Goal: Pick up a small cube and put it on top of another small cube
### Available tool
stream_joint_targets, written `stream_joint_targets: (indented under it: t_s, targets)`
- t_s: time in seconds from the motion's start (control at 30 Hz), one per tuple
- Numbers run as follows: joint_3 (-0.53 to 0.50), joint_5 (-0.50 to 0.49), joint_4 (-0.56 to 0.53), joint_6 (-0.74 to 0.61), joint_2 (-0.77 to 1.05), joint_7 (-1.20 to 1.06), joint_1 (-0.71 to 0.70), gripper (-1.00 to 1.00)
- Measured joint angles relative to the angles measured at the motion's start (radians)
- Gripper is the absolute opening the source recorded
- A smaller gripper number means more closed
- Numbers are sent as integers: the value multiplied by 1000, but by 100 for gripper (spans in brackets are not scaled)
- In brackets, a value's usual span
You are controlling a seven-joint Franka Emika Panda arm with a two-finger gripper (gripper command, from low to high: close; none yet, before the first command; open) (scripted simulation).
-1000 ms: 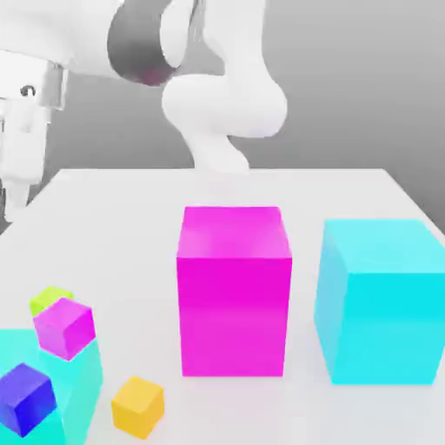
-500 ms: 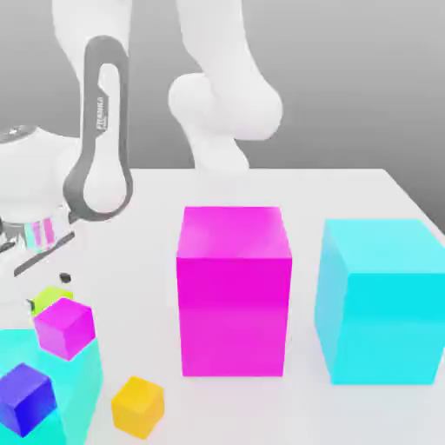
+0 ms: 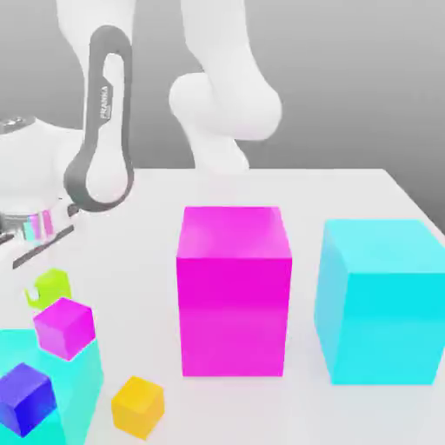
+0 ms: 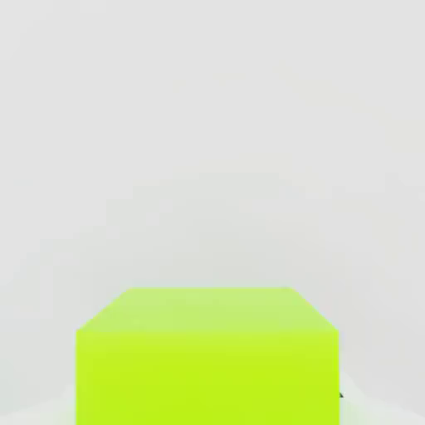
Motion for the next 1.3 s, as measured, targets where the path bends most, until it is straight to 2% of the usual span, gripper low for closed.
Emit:
stream_joint_targets:
  t_s: [0.13,0.37,0.73,0.97,1.03,1.1,1.3]
  targets:
    - [64,-21,54,-16,22,-174,40,-100]
    - [59,-184,135,-52,76,-507,12,-100]
    - [31,-468,256,-96,162,-1021,-41,-100]
    - [57,-730,428,-199,209,-1320,32,-100]
    - [83,-786,493,-252,209,-1337,97,-100]
    - [116,-797,540,-302,197,-1281,168,-100]
    - [209,-740,598,-396,154,-1025,310,-100]
